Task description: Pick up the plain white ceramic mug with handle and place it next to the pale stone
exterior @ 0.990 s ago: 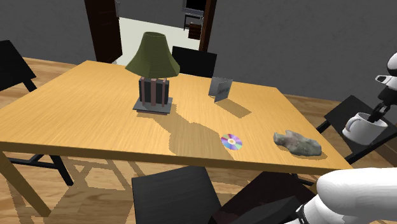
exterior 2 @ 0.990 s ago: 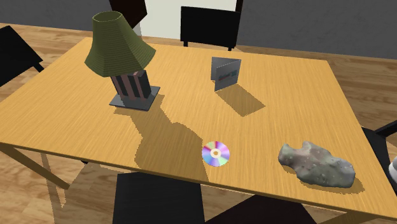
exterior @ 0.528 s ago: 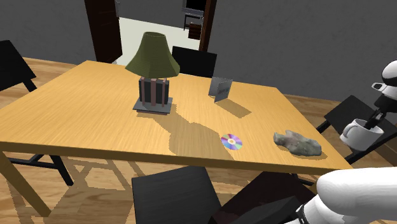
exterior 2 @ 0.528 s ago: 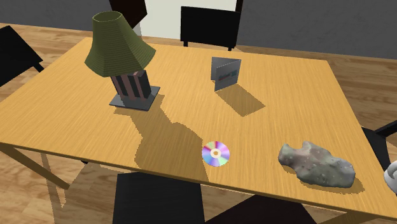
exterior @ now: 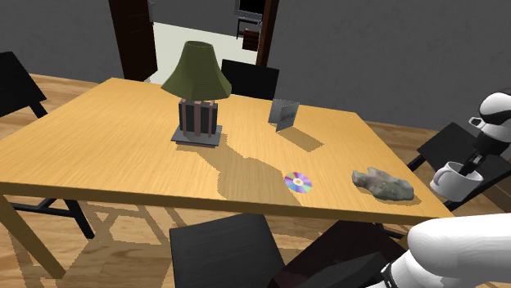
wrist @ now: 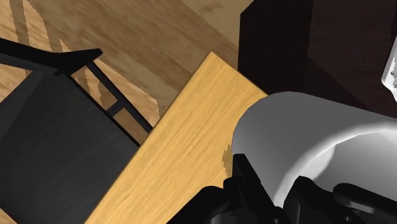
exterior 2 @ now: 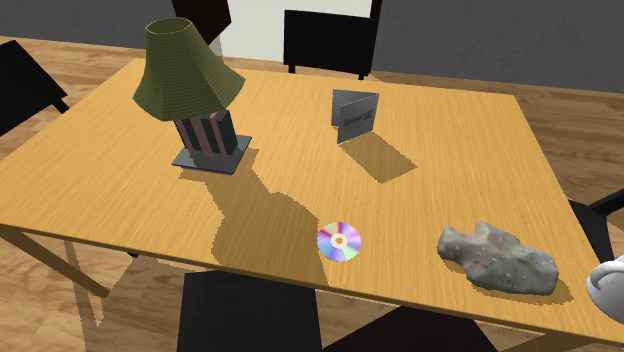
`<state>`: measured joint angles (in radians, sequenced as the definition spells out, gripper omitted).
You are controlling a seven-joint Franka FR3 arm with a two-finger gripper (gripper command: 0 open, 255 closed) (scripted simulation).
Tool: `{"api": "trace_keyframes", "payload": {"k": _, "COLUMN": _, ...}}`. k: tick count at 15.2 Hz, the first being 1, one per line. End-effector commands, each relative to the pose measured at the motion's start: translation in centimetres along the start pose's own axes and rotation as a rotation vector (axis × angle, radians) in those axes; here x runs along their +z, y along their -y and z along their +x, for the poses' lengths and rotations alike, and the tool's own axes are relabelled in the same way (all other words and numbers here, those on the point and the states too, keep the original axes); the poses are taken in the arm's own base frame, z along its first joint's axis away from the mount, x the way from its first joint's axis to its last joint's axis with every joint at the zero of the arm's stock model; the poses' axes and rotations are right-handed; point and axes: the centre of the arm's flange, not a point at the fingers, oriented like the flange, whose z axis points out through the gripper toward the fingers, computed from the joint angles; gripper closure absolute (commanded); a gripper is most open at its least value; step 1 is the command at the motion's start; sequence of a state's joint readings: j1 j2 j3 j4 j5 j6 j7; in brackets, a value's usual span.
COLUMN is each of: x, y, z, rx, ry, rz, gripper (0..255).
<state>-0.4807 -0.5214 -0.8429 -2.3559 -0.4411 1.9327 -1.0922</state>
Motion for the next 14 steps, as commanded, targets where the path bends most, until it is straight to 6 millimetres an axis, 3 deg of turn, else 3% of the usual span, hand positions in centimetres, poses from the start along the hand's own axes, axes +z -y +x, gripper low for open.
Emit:
{"api": "trace_keyframes", "payload": {"k": 1, "x": 1.1, "y": 0.0, "z": 0.1, "rx": 0.0, "ry": 0.0, "rz": -0.001, "gripper": 255}}
{"api": "trace_keyframes", "payload": {"k": 14, "x": 7.9, "y": -0.1, "z": 0.3, "rx": 0.0, "ry": 0.0, "rz": -0.001, "gripper": 255}}
